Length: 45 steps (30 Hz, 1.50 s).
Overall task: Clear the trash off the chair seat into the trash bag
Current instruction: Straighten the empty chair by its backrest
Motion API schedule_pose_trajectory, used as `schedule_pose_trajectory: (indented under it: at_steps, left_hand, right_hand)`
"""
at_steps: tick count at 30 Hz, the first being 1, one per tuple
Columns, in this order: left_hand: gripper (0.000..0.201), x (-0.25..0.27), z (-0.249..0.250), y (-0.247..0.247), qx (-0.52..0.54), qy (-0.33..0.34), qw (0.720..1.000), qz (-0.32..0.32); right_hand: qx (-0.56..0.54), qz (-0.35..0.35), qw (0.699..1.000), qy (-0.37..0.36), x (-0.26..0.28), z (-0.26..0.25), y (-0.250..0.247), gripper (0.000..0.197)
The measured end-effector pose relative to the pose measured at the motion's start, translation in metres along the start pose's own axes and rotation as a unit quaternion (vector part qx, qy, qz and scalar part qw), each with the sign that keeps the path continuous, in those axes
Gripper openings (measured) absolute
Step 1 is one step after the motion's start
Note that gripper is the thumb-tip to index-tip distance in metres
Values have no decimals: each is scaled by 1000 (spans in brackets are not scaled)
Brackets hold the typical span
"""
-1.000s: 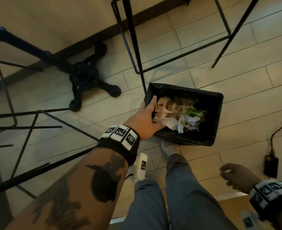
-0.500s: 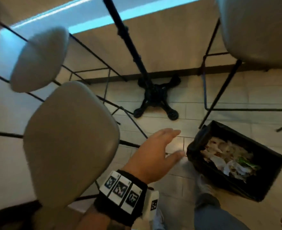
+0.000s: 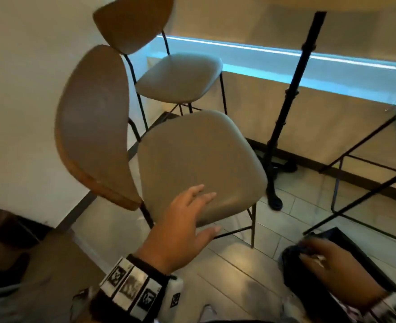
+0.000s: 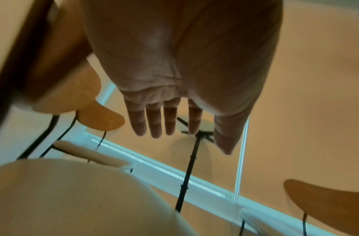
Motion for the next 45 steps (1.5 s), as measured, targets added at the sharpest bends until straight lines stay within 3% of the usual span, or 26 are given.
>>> schedule_pose_trajectory:
  at_steps: [2, 4, 8, 11, 13, 16, 19, 22, 29, 32, 36, 39, 45]
  left_hand:
    - [60, 30, -3, -39, 1, 28, 998, 60]
    - [54, 54, 2, -78, -3, 59, 992, 111]
    - [40, 77, 6, -137, -21, 166, 946, 276]
    - [41, 69, -17, -176, -18, 128, 930, 344]
    - [47, 59, -41, -194, -12, 87, 940, 329]
    - [60, 41, -76, -205, -29, 59, 964, 258]
    - [61, 22, -100, -203, -42, 68, 975, 207]
    - [54, 2, -111, -197, -48, 97, 973, 202]
    - [49, -38, -94, -170, -47, 181, 966, 177]
    - [51, -56, -79, -157, -75, 219, 960, 159]
    - [50, -88, -54, -137, -80, 266, 948, 153]
    - [48, -114, -41, -126, -88, 269, 946, 156]
    - [69, -169, -42, -130, -129, 243, 950, 150]
  right_hand:
    - [3, 42, 995, -88, -8, -85, -18, 52]
    - [9, 77, 983, -167, -6, -162, -35, 53]
    - [-31, 83, 940, -330, 4, -276, -46, 92]
    - [-66, 85, 919, -379, 13, -333, -41, 104]
    - [-87, 101, 913, -386, 18, -357, -34, 87]
    - [-116, 117, 909, -382, 17, -375, -30, 31]
    - [-129, 112, 910, -378, 14, -376, -31, 20]
    - [-125, 101, 911, -379, 16, -366, -35, 20]
    - [-138, 95, 920, -355, 6, -311, -64, 19]
    - [-153, 73, 935, -312, 2, -273, -87, 24]
    - [-170, 100, 949, -244, 3, -218, -123, 22]
    - [-162, 121, 960, -194, 4, -179, -147, 21]
    - [-131, 148, 973, -118, 11, -118, -189, 31]
Point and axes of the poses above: each hand's wrist, its own x-axis away from the middle knuckle, its own y-axis out of the palm, z = x × y, the point moved 1 cm from there along -x, towards the middle knuckle, and after that the axes turned 7 degrees about z, right-handed, at the moved point
